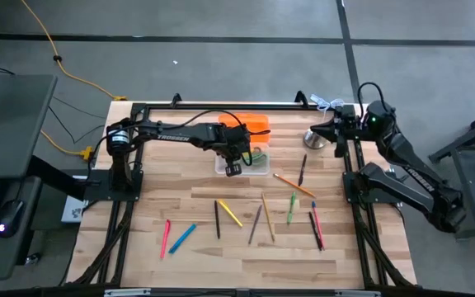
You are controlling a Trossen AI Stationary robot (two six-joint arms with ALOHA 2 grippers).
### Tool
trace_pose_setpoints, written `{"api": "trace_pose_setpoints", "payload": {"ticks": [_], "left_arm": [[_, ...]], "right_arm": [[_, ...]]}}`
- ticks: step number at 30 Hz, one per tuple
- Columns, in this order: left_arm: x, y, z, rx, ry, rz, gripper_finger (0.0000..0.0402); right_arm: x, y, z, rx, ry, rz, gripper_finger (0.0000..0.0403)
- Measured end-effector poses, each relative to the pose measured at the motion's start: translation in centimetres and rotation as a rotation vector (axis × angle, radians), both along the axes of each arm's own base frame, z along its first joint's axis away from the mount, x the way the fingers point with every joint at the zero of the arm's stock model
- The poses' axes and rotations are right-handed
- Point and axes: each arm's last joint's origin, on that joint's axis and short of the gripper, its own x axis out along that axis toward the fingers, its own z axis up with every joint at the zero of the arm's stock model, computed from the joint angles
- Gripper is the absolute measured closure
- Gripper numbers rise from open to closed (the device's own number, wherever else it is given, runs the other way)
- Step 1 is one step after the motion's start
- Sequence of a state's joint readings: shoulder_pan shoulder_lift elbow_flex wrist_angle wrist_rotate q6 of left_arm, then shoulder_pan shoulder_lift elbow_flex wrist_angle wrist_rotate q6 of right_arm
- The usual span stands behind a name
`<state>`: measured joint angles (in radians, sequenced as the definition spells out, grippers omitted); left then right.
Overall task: Pick & place school supplies into a supply box
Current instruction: Put the top yellow pen into the orange supply box
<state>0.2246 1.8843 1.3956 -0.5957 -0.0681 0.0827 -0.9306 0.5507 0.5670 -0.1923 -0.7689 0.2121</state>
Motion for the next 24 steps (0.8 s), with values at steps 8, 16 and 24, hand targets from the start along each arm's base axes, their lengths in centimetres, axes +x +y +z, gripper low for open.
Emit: {"api": "trace_pose_setpoints", "payload": {"ticks": [8, 16, 24], "left_arm": [[-0.1, 1.5, -0.7, -0.023, 0.004, 0.028, 0.0365], [0.3, 1.5, -1.9, -0.032, 0.031, 0.006, 0.0361], [0.3, 1.5, -1.9, -0.036, 0.028, -0.008, 0.0355]], "right_arm": [[0.0, 0.0, -0.7, 0.01, -0.043, 0.018, 0.0399], [0.0, 0.0, -0.6, 0.006, -0.048, 0.018, 0.0401], [0.1, 0.0, -0.4, 0.01, -0.065, 0.014, 0.0402]]}}
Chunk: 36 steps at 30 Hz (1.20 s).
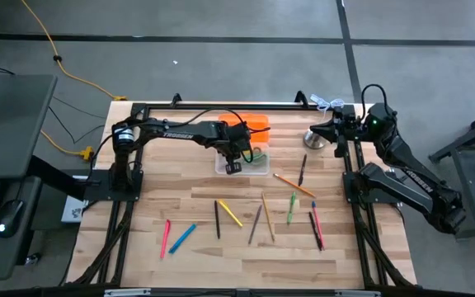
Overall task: Pick & place school supplies into a supply box
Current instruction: Put the top yellow pen into the orange supply box
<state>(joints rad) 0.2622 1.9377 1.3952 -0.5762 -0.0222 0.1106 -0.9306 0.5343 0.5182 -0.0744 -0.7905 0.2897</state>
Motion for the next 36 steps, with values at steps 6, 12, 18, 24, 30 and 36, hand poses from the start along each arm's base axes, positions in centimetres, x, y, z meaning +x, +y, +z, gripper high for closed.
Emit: {"api": "trace_pose_setpoints", "payload": {"ticks": [6, 12, 18, 24, 30, 36], "left_arm": [[0.01, -0.07, 0.03, -0.005, -0.001, -0.026, 0.0337], [0.0, -0.08, 0.04, -0.005, -0.001, -0.026, 0.0334], [-0.01, -0.07, 0.03, -0.005, 0.0, -0.026, 0.0333], [0.0, -0.08, 0.05, 0.004, 0.002, -0.048, 0.0332], [0.0, -0.09, 0.06, 0.002, 0.001, -0.053, 0.0332], [0.01, -0.1, 0.06, 0.0, 0.0, -0.056, 0.0332]], "right_arm": [[0.01, -0.01, 0.18, 0.005, -0.015, -0.002, 0.0402], [0.01, -0.01, 0.27, 0.003, -0.022, 0.001, 0.0402], [0.01, -0.01, 0.27, 0.002, -0.022, 0.001, 0.0401], [0.01, -0.01, 0.27, 0.0, -0.022, 0.001, 0.0402], [0.01, -0.01, 0.29, -0.001, -0.023, 0.0, 0.0402], [0.01, -0.01, 0.33, -0.005, -0.025, 0.0, 0.0401]]}}
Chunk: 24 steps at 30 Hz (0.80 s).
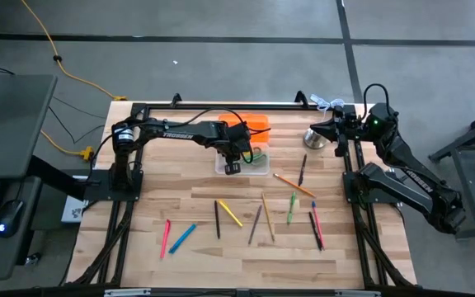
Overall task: Pick & place school supplies into a supply box
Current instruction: Put the top yellow pen into the orange supply box, then put the top black pen into the orange supply box
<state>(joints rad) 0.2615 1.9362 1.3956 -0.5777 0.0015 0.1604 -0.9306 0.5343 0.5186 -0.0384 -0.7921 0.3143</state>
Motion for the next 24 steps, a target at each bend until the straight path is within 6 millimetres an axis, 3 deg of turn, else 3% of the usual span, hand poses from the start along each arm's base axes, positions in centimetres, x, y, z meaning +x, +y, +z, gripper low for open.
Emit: {"api": "trace_pose_setpoints", "payload": {"ticks": [5, 19, 24], "left_arm": [[0.0, -0.1, 0.0, -0.007, -0.003, -0.026, 0.0328], [0.0, 0.0, 0.1, 0.001, -0.002, -0.021, 0.0242], [-0.4, 0.0, 1.6, 0.036, -0.036, -0.008, 0.0239]], "right_arm": [[0.0, 0.0, 0.0, 0.001, 0.0, 0.0, 0.0402], [0.0, 0.0, 0.0, 0.004, 0.0, 0.0, 0.0402], [0.0, 0.0, 0.0, 0.028, -0.003, 0.0, 0.04]]}}
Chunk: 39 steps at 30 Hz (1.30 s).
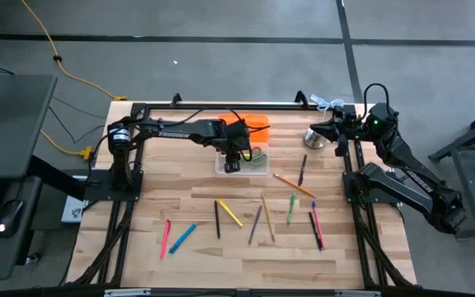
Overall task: Pick & place school supplies into a supply box
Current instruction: Put the top black pen into the orange supply box
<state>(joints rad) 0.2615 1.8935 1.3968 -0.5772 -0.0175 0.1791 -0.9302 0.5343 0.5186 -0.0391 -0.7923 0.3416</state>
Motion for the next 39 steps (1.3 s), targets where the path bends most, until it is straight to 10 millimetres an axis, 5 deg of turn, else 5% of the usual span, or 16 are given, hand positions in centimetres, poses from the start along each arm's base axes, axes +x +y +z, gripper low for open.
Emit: {"api": "trace_pose_setpoints", "payload": {"ticks": [20, 39], "left_arm": [[-5.9, -1.4, 9.9, -0.015, -0.167, 0.165, 0.024], [-9.8, -2.9, 11.3, -0.088, -0.009, 0.25, 0.024]], "right_arm": [[0.0, 0.0, 0.0, 0.0, 0.0, 0.003, 0.0402], [0.3, 0.4, 0.5, -0.051, -0.036, 0.072, 0.04]]}}
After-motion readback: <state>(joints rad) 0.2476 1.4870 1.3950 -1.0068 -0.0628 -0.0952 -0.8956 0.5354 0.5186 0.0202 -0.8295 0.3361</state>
